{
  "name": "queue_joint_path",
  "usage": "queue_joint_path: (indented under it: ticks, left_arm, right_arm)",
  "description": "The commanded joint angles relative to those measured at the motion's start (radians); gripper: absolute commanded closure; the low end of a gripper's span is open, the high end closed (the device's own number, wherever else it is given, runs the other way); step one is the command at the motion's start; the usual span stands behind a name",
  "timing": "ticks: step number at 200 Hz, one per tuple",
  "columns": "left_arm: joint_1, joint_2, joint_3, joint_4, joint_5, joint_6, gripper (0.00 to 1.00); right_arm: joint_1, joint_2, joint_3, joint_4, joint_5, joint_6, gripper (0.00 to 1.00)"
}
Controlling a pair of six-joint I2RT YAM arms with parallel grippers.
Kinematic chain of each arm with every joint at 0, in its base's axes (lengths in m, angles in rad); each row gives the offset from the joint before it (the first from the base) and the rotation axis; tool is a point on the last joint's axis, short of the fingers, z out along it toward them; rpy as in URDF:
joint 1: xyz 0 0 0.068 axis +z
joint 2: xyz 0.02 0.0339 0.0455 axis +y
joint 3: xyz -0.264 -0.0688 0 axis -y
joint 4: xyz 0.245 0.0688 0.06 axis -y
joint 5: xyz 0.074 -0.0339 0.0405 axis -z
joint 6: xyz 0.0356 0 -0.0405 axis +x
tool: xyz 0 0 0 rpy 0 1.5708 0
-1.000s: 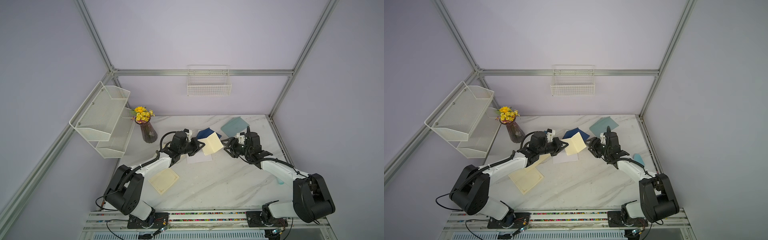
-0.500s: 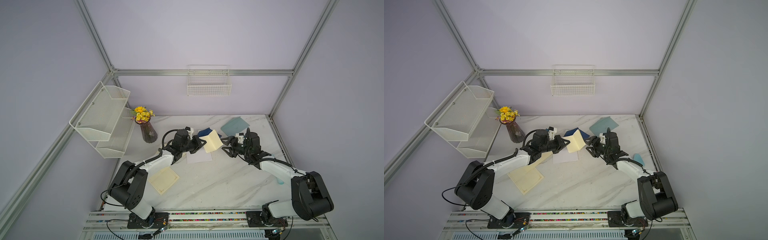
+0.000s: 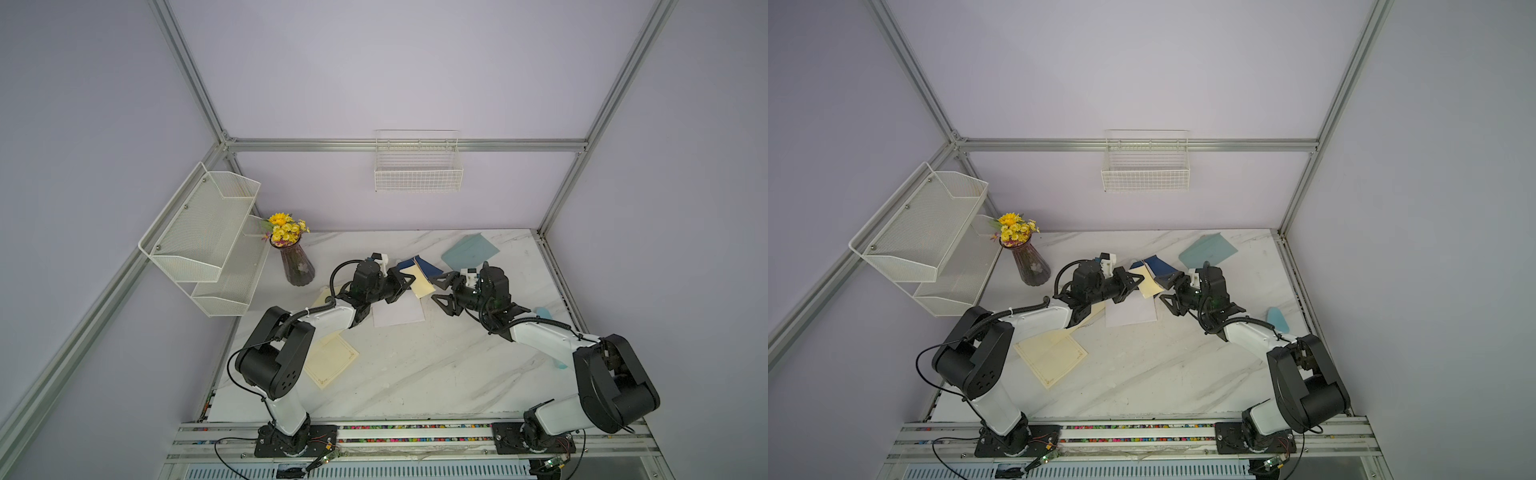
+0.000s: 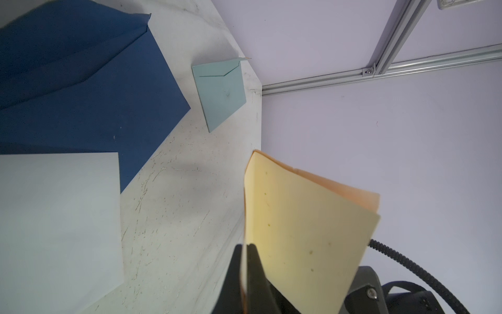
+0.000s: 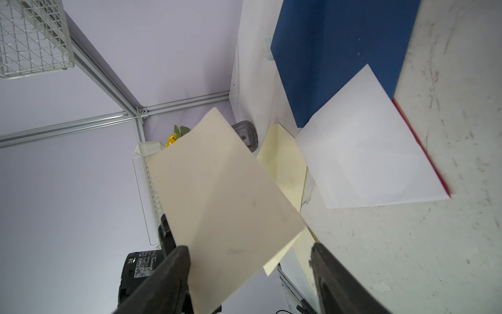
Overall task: Fold the letter paper in half and place it into the envelope
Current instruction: Fold the letter paper.
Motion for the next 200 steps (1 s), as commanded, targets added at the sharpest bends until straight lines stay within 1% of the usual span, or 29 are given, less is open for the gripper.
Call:
queue_joint_path:
  ticks: [1, 24, 45, 58, 123, 148, 162, 170, 176, 181, 182, 185, 188, 191, 198, 200]
  left_arm:
    - [0.004, 0.005, 0.006, 0.121, -0.026, -0.056, 1.0]
    - [-0.003, 0.011, -0.03, 0.2, -0.048, -0.111, 1.0]
    - [-0.015, 0.017, -0.053, 0.258, -0.065, -0.151, 1.0]
    - [-0.022, 0.022, -0.054, 0.268, -0.07, -0.156, 1.0]
    - [-0.035, 0.043, -0.042, 0.29, -0.081, -0.162, 1.0]
    - [-0.039, 0.048, -0.037, 0.289, -0.077, -0.162, 1.0]
    - [-0.039, 0.048, -0.039, 0.289, -0.071, -0.159, 1.0]
    - [-0.039, 0.047, -0.041, 0.289, -0.067, -0.156, 0.94]
    - [-0.04, 0.043, -0.042, 0.284, -0.061, -0.151, 0.85]
    - [-0.037, 0.04, -0.044, 0.278, -0.053, -0.145, 0.68]
    - [-0.036, 0.04, -0.044, 0.276, -0.052, -0.143, 0.66]
    - [-0.036, 0.036, -0.044, 0.269, -0.047, -0.139, 0.52]
    - [-0.034, 0.031, -0.044, 0.255, -0.042, -0.132, 0.41]
    - [-0.032, 0.026, -0.044, 0.241, -0.036, -0.123, 0.33]
    - [-0.027, 0.008, -0.046, 0.194, -0.023, -0.095, 0.17]
    - [-0.025, 0.002, -0.046, 0.177, -0.019, -0.085, 0.1]
  right_arm:
    - [0.003, 0.018, -0.019, 0.096, 0.039, 0.054, 0.26]
    - [0.005, 0.04, -0.056, 0.221, 0.071, 0.111, 0.27]
    - [0.013, 0.055, -0.069, 0.281, 0.094, 0.134, 0.29]
    - [0.02, 0.061, -0.068, 0.297, 0.102, 0.137, 0.32]
    - [0.059, 0.073, -0.063, 0.332, 0.134, 0.16, 0.43]
    - [0.059, 0.071, -0.065, 0.333, 0.144, 0.162, 0.54]
    - [0.062, 0.076, -0.059, 0.329, 0.143, 0.161, 0.63]
    - [0.062, 0.079, -0.054, 0.323, 0.14, 0.155, 0.69]
    - [0.061, 0.077, -0.052, 0.315, 0.138, 0.15, 0.74]
    - [0.06, 0.073, -0.052, 0.308, 0.136, 0.144, 0.78]
    - [0.06, 0.072, -0.053, 0.306, 0.136, 0.143, 0.78]
    - [0.059, 0.068, -0.053, 0.298, 0.135, 0.14, 0.8]
    - [0.058, 0.064, -0.052, 0.29, 0.134, 0.138, 0.83]
    - [0.057, 0.06, -0.053, 0.282, 0.132, 0.134, 0.85]
    - [0.05, 0.048, -0.05, 0.256, 0.123, 0.118, 0.89]
    - [0.048, 0.045, -0.049, 0.247, 0.12, 0.112, 0.9]
